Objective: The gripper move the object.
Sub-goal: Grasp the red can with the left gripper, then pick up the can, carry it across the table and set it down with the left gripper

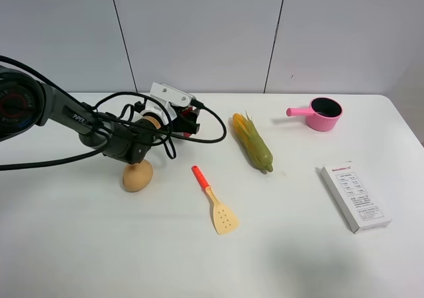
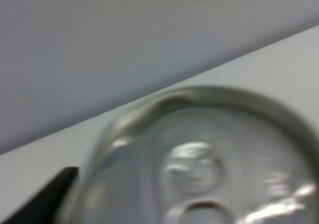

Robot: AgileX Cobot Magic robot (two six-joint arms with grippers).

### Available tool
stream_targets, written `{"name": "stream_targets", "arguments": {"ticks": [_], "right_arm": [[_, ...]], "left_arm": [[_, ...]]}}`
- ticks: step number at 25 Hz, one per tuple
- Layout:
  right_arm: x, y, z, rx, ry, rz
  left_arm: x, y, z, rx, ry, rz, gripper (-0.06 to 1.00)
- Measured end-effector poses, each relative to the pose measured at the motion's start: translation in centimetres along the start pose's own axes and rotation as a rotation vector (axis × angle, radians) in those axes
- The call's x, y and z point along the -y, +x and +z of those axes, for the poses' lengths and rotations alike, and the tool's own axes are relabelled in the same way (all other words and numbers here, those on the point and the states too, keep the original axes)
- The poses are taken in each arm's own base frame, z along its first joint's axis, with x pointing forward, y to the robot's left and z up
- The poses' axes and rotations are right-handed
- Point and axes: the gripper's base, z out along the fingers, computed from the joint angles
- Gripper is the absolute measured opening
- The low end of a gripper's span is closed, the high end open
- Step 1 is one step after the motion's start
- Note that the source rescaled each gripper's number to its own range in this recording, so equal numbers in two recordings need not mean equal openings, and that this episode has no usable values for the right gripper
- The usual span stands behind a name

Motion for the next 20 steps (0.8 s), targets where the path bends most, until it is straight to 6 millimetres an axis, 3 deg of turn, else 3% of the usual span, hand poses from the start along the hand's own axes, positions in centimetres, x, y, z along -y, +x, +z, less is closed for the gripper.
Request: {"name": "stream_targets", "arguments": {"ticks": [1, 7, 11, 15, 20], "right_arm": [[0.0, 0.0, 0.0, 0.0, 0.0, 0.0], [0.0, 0.0, 0.0, 0.001, 0.0, 0.0], [0.0, 0.0, 0.0, 0.001, 0.0, 0.0], [0.0, 0.0, 0.0, 0.001, 0.0, 0.0], [0.0, 0.0, 0.0, 0.001, 0.0, 0.0]], "left_arm": [[0.0, 0.0, 0.0, 0.001, 0.0, -0.004, 0.0], [-0.1, -0.1, 0.0, 0.001, 0.007, -0.089, 0.02], [0.3, -1.4, -0.3, -0.039, 0.057, -0.129, 0.02], [1.4, -5.6, -1.6, -0.034, 0.134, -0.083, 0.02], [5.1, -10.6, -3.8, 0.043, 0.232, -0.052, 0.02]]}}
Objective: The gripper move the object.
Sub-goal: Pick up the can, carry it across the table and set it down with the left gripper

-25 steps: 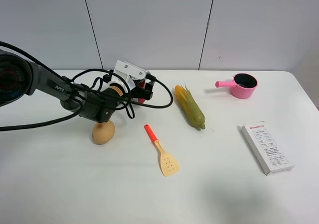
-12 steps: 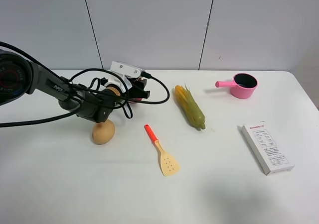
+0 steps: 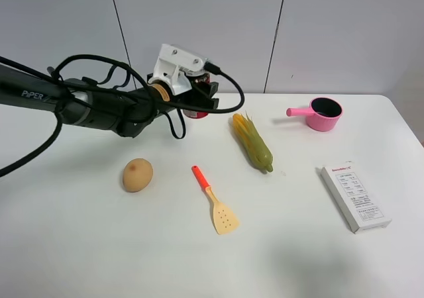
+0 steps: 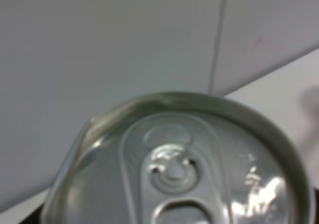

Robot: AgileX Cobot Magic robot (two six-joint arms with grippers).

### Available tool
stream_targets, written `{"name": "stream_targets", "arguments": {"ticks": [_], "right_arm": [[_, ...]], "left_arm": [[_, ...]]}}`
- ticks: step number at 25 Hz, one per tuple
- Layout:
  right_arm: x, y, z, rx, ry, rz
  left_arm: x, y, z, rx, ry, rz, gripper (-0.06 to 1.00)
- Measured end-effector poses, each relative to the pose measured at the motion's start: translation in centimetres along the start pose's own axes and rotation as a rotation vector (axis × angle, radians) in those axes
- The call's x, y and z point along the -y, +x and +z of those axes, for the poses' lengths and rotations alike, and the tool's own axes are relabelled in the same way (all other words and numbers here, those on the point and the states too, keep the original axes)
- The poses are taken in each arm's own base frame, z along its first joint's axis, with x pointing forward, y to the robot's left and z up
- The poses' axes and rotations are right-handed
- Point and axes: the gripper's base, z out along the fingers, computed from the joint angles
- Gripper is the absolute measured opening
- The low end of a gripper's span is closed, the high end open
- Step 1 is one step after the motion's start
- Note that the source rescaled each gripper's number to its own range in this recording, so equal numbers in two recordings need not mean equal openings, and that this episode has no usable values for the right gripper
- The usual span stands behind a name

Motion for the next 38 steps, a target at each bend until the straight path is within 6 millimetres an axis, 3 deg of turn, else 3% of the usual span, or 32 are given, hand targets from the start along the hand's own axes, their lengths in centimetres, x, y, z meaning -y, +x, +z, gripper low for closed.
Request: {"name": "stream_targets", "arguments": {"ticks": [6, 11, 15, 20, 31, 38], "right_arm": [[0.0, 0.0, 0.0, 0.0, 0.0, 0.0], [0.0, 0.0, 0.0, 0.0, 0.0, 0.0], [0.0, 0.0, 0.0, 0.0, 0.0, 0.0], [0.0, 0.0, 0.0, 0.0, 0.0, 0.0], [0.0, 0.0, 0.0, 0.0, 0.0, 0.0], [0.0, 0.0, 0.0, 0.0, 0.0, 0.0]], "left_arm": [[6.5, -1.8, -1.0, 0.043, 0.137, 0.004, 0.02], [12.1, -1.7, -2.1, 0.038, 0.267, 0.027, 0.02], [15.2, -1.4, -3.0, 0.031, 0.342, 0.04, 0.02], [17.0, -0.5, -3.4, 0.012, 0.384, 0.05, 0.02], [18.0, 6.2, -1.8, -0.118, 0.4, 0.114, 0.02], [19.2, 6.3, -0.5, -0.054, 0.433, 0.151, 0.02]]}}
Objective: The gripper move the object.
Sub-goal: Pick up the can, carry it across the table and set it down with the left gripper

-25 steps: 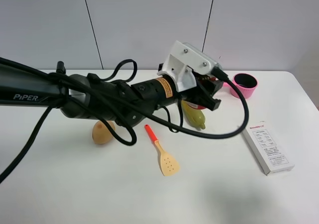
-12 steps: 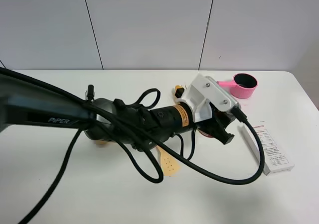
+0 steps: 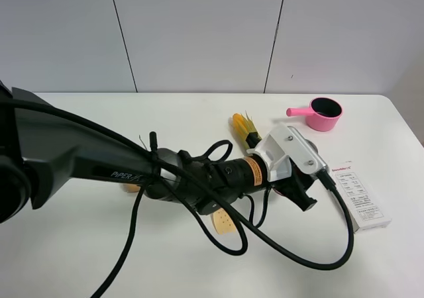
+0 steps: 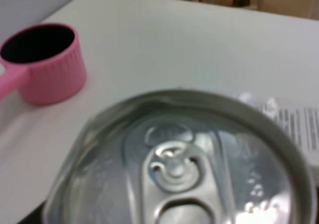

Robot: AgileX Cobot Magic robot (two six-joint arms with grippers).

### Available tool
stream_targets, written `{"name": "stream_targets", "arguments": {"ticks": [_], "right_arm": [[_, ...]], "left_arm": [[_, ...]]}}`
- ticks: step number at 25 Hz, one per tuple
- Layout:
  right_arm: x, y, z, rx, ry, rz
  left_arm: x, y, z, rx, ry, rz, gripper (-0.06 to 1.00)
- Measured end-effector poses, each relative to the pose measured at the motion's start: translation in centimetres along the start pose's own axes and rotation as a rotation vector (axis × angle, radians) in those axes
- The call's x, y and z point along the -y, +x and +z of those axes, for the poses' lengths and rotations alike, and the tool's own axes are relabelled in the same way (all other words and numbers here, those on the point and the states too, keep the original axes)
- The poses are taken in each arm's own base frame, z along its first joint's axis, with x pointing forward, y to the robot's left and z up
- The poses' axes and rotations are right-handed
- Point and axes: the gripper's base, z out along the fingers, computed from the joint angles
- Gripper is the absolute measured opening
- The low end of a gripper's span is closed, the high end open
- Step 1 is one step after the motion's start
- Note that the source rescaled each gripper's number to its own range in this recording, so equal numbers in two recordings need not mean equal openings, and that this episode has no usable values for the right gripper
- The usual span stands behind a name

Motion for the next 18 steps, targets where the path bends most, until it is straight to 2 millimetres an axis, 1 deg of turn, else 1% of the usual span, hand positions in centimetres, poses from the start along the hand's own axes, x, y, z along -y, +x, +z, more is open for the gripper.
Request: {"name": "stream_targets", "arguments": {"ticks": [3, 8, 14, 18], "right_arm": [[0.0, 0.0, 0.0, 0.0, 0.0, 0.0], [0.0, 0.0, 0.0, 0.0, 0.0, 0.0], [0.0, 0.0, 0.0, 0.0, 0.0, 0.0], [0.0, 0.0, 0.0, 0.0, 0.0, 0.0]], "left_arm": [[0.0, 0.0, 0.5, 0.015, 0.0, 0.002, 0.02], [-0.1, 0.1, 0.6, 0.014, -0.001, 0.004, 0.02], [-0.3, 1.3, 0.9, -0.007, -0.004, 0.003, 0.02], [-1.0, 1.3, 0.9, -0.011, -0.019, 0.0, 0.02]]}}
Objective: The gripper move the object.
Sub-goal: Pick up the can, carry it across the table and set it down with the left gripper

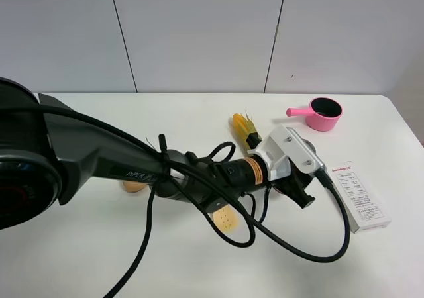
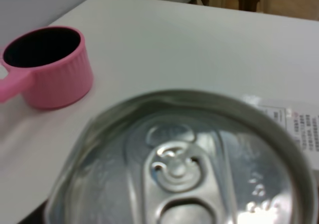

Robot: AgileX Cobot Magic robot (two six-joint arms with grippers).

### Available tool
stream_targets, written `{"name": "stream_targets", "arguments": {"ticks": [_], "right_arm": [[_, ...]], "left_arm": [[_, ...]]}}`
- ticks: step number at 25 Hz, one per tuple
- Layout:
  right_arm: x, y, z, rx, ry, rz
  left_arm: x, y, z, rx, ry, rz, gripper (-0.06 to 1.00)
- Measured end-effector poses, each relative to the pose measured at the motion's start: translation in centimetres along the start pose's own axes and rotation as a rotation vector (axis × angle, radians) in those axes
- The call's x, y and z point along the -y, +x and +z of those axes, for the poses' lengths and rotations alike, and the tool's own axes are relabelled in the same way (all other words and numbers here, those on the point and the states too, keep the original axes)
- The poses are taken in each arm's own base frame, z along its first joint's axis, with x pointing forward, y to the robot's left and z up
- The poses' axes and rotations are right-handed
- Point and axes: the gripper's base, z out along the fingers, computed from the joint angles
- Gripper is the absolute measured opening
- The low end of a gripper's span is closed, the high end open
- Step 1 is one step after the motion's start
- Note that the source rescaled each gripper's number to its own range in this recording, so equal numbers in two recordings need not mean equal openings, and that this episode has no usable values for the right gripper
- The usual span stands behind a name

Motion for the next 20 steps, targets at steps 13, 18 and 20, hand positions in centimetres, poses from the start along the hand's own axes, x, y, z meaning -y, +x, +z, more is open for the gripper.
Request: {"name": "stream_targets", "arguments": {"ticks": [13, 18, 20], "right_arm": [[0.0, 0.0, 0.0, 0.0, 0.0, 0.0], [0.0, 0.0, 0.0, 0.0, 0.0, 0.0], [0.0, 0.0, 0.0, 0.0, 0.0, 0.0]], "left_arm": [[-1.6, 2.0, 0.3, -0.063, -0.034, -0.012, 0.02], [-1.6, 2.3, 0.3, -0.07, -0.033, -0.012, 0.02], [-1.6, 2.6, 0.3, -0.089, -0.032, -0.011, 0.02]]}}
